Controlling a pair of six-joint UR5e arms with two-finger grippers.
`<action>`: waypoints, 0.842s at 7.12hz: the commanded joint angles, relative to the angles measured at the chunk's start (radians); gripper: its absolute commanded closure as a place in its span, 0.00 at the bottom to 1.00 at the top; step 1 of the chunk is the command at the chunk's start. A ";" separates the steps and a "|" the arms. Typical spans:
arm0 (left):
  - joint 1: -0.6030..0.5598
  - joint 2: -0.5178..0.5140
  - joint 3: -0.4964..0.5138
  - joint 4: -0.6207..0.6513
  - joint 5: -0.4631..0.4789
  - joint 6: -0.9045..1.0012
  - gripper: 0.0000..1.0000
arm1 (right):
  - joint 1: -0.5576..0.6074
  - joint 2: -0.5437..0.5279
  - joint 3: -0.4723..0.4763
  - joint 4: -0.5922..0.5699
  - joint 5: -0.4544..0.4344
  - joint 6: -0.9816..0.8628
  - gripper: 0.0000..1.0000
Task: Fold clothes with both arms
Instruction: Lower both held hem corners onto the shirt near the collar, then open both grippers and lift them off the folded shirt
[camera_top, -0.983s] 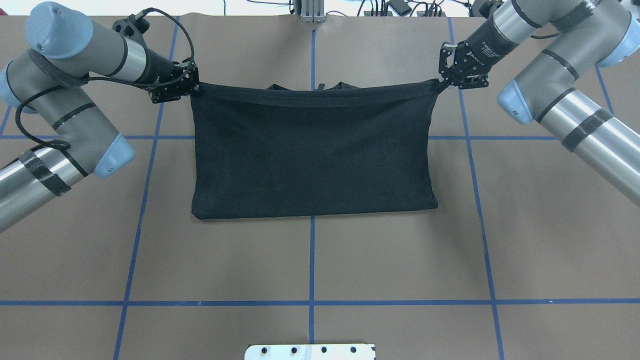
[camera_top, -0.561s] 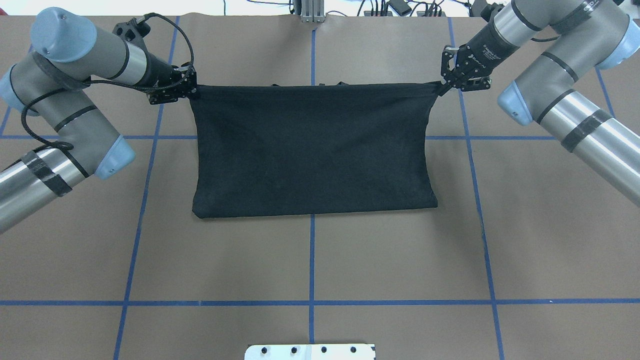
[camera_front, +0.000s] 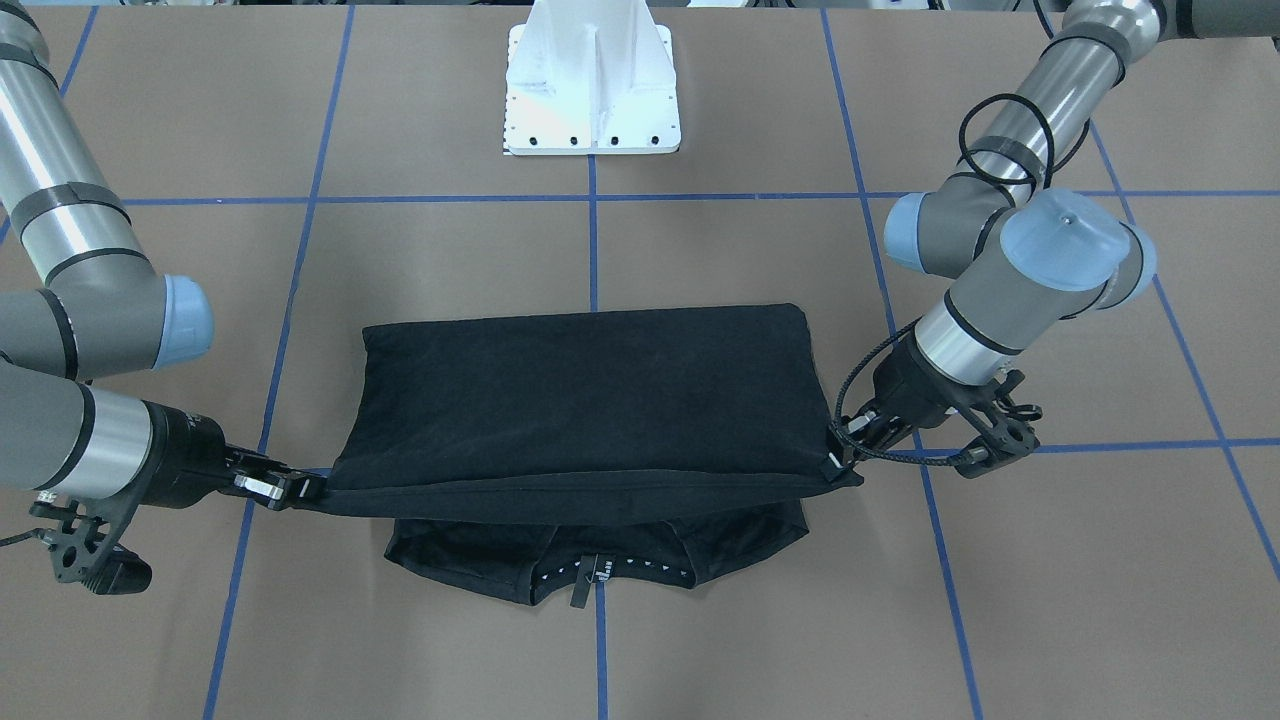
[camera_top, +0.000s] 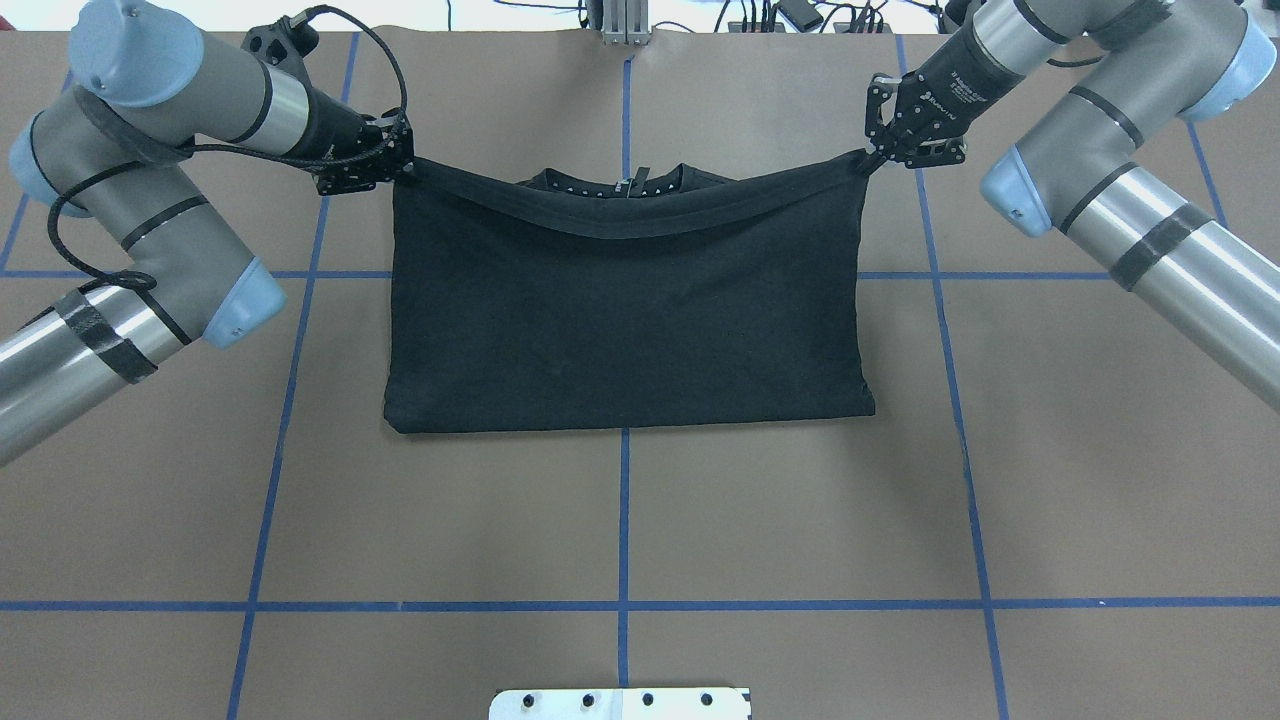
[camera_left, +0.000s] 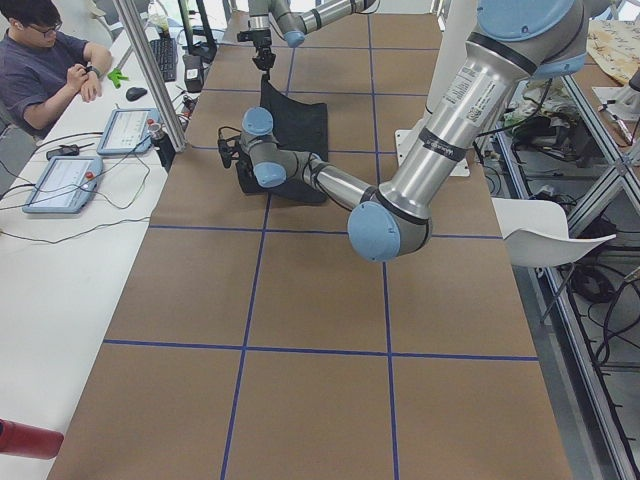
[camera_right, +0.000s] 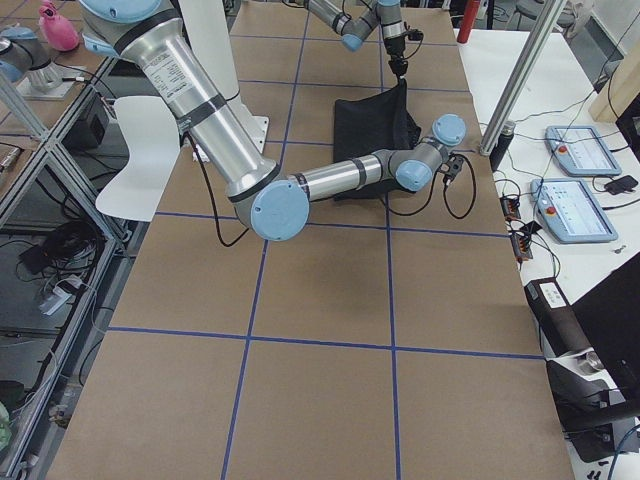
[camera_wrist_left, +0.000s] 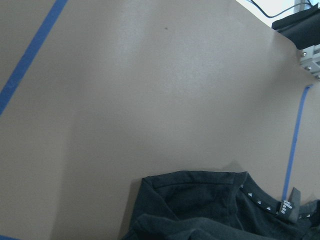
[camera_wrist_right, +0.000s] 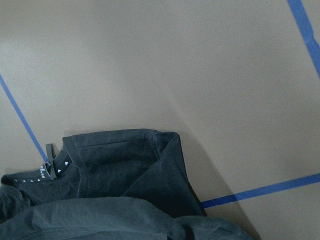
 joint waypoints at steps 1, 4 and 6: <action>0.000 0.007 -0.033 0.001 -0.016 0.000 0.61 | -0.011 0.006 0.001 0.004 -0.003 -0.006 0.17; 0.000 0.018 -0.028 -0.001 -0.001 0.009 0.00 | -0.008 0.003 0.001 0.004 -0.010 -0.009 0.00; -0.009 0.017 -0.034 0.001 -0.002 0.011 0.00 | -0.014 -0.031 0.060 0.001 -0.012 0.005 0.00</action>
